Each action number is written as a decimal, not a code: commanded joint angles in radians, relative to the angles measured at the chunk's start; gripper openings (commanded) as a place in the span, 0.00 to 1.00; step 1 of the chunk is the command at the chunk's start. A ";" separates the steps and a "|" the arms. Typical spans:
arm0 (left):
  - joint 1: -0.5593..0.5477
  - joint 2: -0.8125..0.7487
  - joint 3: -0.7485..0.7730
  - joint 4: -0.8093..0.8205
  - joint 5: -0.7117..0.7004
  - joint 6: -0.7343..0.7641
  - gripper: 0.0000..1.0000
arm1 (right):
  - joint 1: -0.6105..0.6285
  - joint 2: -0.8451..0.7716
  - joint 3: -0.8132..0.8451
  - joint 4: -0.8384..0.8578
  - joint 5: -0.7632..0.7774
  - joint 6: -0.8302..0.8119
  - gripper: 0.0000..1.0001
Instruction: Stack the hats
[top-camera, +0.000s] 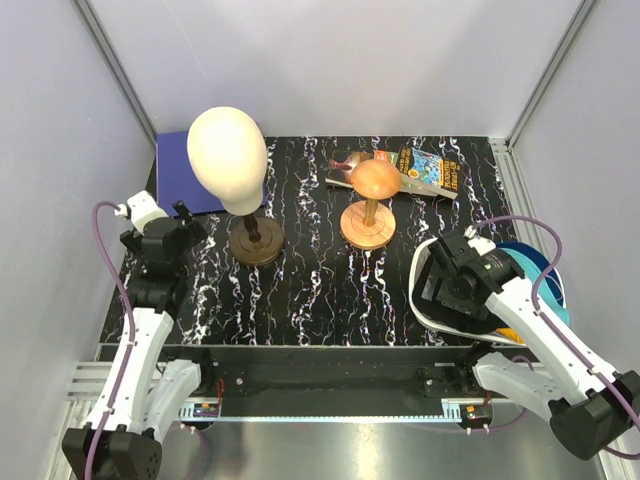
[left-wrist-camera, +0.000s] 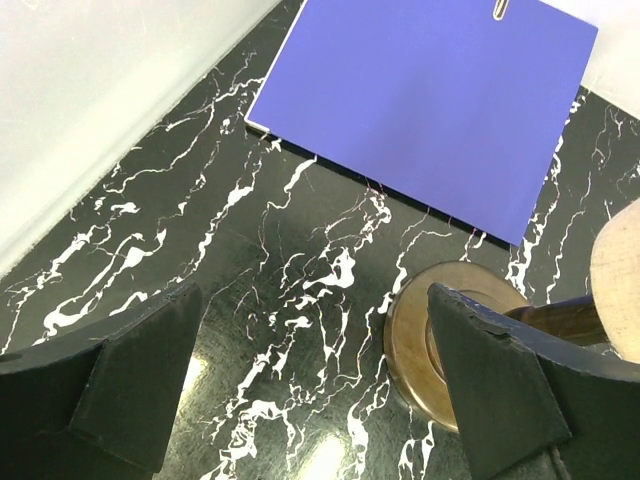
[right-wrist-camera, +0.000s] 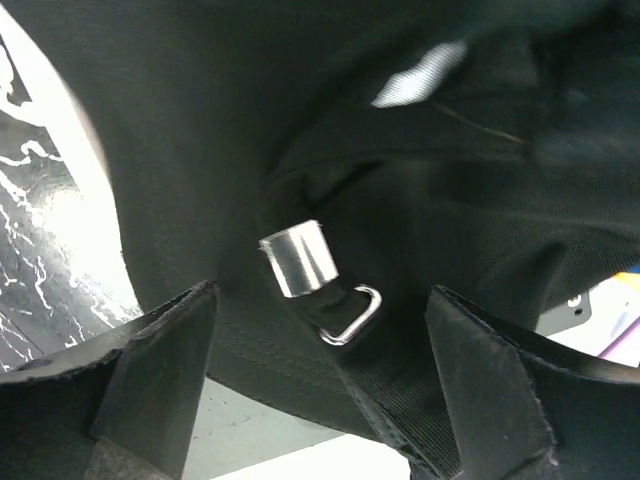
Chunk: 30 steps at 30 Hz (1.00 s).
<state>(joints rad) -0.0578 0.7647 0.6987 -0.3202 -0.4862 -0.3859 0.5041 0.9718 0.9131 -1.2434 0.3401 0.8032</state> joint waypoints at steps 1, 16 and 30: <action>-0.004 -0.025 0.008 0.023 -0.054 -0.001 0.99 | 0.007 -0.036 0.001 -0.065 0.053 0.111 0.89; -0.002 -0.047 0.039 0.012 -0.084 0.056 0.99 | 0.007 -0.122 0.105 -0.110 0.122 0.125 0.00; -0.002 0.016 0.450 -0.010 0.177 0.364 0.99 | 0.008 0.129 0.822 0.252 0.074 -0.430 0.00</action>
<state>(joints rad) -0.0578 0.7612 0.9981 -0.3634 -0.4751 -0.1135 0.5041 0.9928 1.6058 -1.1843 0.4530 0.5835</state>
